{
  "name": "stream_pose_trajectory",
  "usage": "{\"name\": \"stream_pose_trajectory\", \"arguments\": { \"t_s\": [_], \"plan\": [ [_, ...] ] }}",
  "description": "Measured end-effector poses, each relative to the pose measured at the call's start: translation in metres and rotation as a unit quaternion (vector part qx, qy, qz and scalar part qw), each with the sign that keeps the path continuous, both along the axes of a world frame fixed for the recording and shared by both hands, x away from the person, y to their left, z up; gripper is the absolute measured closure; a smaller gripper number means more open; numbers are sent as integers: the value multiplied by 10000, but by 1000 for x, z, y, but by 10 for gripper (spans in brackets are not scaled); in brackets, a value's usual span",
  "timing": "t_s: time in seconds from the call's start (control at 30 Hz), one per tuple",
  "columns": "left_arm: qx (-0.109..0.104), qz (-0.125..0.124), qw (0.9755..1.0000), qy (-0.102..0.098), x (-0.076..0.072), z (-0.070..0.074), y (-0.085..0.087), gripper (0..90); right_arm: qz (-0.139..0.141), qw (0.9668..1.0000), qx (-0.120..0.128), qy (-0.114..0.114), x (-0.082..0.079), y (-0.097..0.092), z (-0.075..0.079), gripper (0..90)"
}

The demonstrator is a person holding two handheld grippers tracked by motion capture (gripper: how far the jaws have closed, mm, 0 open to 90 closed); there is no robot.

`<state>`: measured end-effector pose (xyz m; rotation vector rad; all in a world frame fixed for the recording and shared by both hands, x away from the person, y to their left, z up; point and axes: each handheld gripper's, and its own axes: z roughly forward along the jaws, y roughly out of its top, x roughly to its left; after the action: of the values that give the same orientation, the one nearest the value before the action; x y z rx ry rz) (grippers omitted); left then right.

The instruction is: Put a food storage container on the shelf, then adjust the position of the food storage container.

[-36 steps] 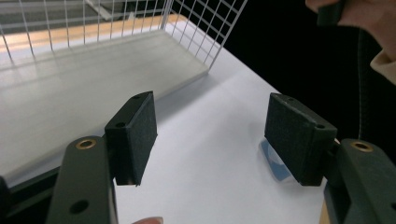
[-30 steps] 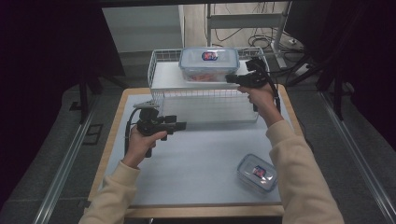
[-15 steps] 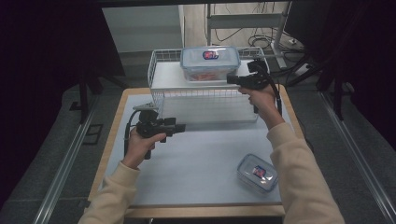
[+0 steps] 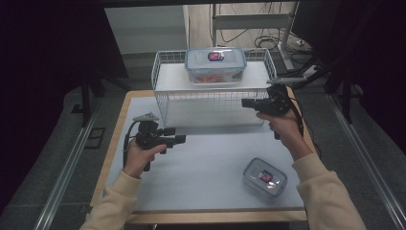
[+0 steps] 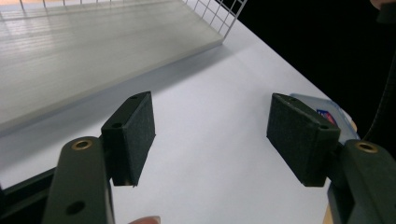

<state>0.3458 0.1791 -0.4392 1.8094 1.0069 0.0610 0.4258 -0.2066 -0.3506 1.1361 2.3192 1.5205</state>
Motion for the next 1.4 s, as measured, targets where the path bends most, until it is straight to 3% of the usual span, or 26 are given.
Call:
{"name": "stream_pose_trajectory", "arguments": {
  "t_s": [0.33, 0.7, 1.07, 1.4],
  "plan": [
    [109, -90, 9998, 152, -4, -13, -6, 314, 222, 9991, 192, 290, -40, -35, -44, 899],
    [284, -105, 9993, 238, -14, -27, -7, 307, 216, 9987, 29, 463, -80, -58, -84, 899],
    [277, -81, 9994, 196, -17, -25, -6, 299, 250, 9984, -20, 507, -89, -57, -90, 899],
    [289, -117, 9993, 221, -18, -26, -8, 294, 183, 9989, -128, 420, -117, -67, -86, 899]
  ]
}}
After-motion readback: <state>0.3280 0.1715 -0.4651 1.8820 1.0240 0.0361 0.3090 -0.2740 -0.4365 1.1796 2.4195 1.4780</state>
